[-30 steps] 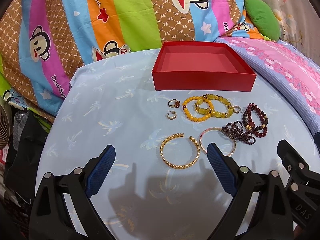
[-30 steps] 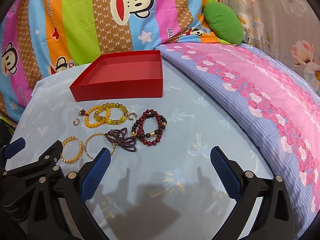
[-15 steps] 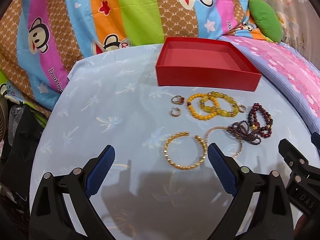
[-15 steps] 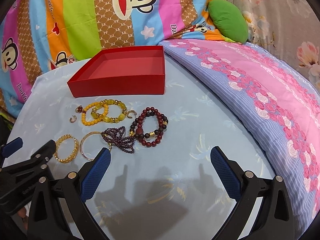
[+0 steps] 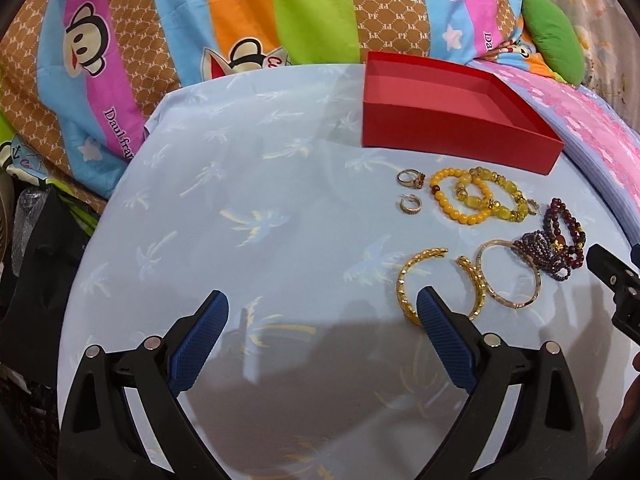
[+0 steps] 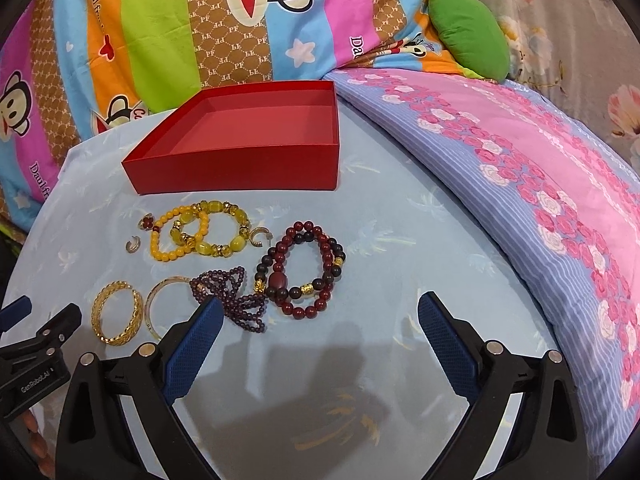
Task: Organize jewelry
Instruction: 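Grasp the gold twisted bangle with the left tool while the right tool grasps the dark beaded tassel piece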
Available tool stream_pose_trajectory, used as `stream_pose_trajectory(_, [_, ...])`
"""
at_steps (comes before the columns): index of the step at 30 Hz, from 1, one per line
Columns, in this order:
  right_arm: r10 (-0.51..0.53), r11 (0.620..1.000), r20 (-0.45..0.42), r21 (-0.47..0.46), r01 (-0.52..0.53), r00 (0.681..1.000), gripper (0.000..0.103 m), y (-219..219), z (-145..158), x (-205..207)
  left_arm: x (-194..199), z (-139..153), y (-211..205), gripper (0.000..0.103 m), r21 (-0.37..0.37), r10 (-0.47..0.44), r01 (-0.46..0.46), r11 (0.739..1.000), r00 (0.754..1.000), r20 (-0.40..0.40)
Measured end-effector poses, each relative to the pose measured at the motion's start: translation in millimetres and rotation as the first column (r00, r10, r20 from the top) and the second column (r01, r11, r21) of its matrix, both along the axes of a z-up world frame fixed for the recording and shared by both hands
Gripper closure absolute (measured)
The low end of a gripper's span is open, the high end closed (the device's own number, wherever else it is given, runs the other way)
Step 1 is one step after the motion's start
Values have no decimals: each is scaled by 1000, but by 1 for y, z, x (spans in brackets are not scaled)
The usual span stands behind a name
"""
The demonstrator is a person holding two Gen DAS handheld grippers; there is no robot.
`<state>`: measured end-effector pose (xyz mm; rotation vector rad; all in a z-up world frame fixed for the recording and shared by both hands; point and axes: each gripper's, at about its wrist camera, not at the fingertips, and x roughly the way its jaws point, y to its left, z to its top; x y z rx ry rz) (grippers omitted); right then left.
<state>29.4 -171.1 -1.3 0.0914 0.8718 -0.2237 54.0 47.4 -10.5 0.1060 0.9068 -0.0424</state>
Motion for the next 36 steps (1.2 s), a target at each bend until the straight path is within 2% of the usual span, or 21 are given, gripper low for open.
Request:
stream_pose_trajectory(9, [-14, 1000, 3, -2, 14, 1000, 9, -5, 0, -3, -3, -1, -40, 12, -4, -133, 133, 991, 991, 16])
stream_pose_trajectory(14, [-22, 1000, -12, 6, 23, 1000, 9, -11, -4, -3, 4, -16, -48, 14, -5, -139, 139, 990, 990, -26])
stream_pose_trajectory(16, [-23, 1000, -15, 9, 23, 1000, 9, -12, -5, -3, 8, -21, -46, 28, -34, -134, 133, 991, 989, -55])
stream_pose_trajectory(17, [-24, 1000, -17, 9, 24, 1000, 9, -13, -6, -3, 9, -23, -44, 29, -60, -137, 134, 989, 989, -62])
stream_pose_trajectory(19, [-23, 1000, -20, 12, 24, 1000, 9, -14, -8, -2, 10, -21, -44, 43, -63, -141, 138, 989, 988, -56])
stream_pose_trajectory(20, [-23, 1000, -21, 16, 23, 1000, 9, -15, -9, -1, 10, -21, -45, 47, -62, -151, 148, 987, 987, -53])
stream_pose_trajectory(23, [-16, 999, -32, 40, 17, 999, 15, -16, -12, 3, 10, -20, -47, 48, -71, -163, 159, 985, 985, -54])
stream_pose_trajectory(29, [24, 997, -38, 73, -21, 999, 33, -9, -12, 11, 8, -12, -39, 48, -75, -150, 148, 986, 988, -28])
stream_pose_trajectory(36, [145, 986, -39, 88, -141, 989, 57, 25, -11, 24, 11, -5, -33, 48, -60, -132, 131, 990, 991, -14])
